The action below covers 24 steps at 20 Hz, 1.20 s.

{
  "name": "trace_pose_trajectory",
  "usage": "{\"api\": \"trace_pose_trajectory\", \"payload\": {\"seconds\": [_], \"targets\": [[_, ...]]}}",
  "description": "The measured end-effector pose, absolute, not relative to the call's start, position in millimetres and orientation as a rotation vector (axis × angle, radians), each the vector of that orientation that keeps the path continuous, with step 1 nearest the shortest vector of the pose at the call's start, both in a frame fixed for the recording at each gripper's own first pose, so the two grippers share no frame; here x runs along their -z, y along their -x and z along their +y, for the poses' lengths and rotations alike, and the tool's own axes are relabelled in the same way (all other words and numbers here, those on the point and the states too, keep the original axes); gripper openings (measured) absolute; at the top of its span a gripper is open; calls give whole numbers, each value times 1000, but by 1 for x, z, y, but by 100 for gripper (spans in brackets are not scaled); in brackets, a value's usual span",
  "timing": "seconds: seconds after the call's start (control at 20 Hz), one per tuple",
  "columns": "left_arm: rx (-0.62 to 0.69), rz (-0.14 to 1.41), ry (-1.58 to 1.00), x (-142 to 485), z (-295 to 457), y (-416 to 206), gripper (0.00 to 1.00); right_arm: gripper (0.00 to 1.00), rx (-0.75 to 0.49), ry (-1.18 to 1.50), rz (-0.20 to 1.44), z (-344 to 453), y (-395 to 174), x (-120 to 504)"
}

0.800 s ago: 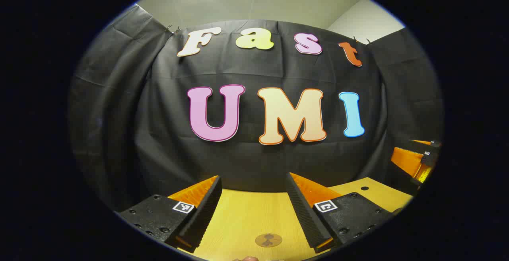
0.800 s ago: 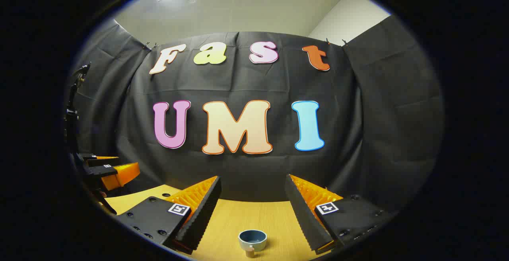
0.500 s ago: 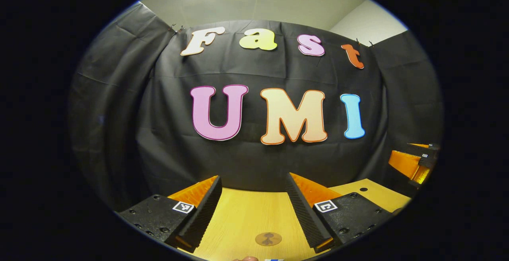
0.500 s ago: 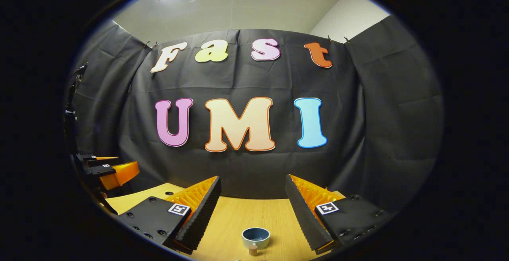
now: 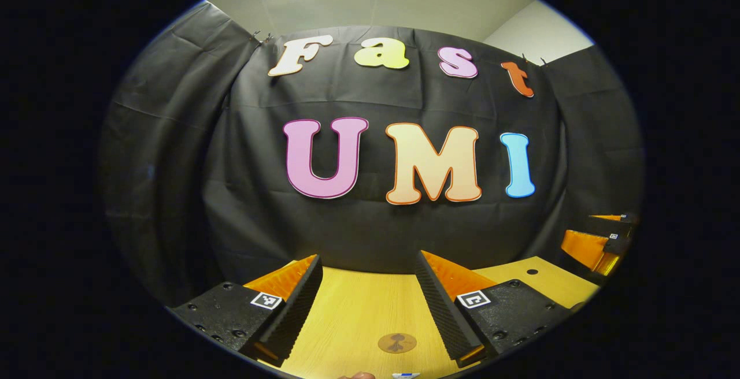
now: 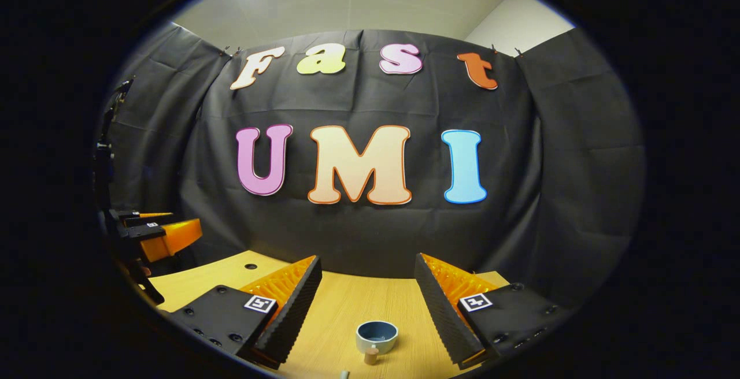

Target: Put the toothbrush and toothpaste on the desktop into the cup, then pick up the cup and place it on the coaster on the desktop.

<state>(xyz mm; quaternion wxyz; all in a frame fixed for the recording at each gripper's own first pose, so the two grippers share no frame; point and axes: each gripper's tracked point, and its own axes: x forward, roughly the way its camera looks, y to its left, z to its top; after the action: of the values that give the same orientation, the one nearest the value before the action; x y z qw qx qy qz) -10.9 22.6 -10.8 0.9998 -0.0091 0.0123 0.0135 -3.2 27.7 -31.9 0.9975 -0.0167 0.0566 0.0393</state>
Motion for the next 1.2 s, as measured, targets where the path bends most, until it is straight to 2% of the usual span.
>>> {"api": "trace_pose_trajectory", "payload": {"seconds": [0.3, 0.75, 1.2], "targets": [[-37, 9, 3, 8, 28, 13, 93, 100, -127, 54, 226, 35, 6, 69], [-61, 0, -13, 6, 34, 16, 93, 100, -194, 72, 480, 44, 23, 152], [-91, 2, -26, 7, 48, 22, 93, 100, -215, 92, 661, 46, 48, 216]]}}
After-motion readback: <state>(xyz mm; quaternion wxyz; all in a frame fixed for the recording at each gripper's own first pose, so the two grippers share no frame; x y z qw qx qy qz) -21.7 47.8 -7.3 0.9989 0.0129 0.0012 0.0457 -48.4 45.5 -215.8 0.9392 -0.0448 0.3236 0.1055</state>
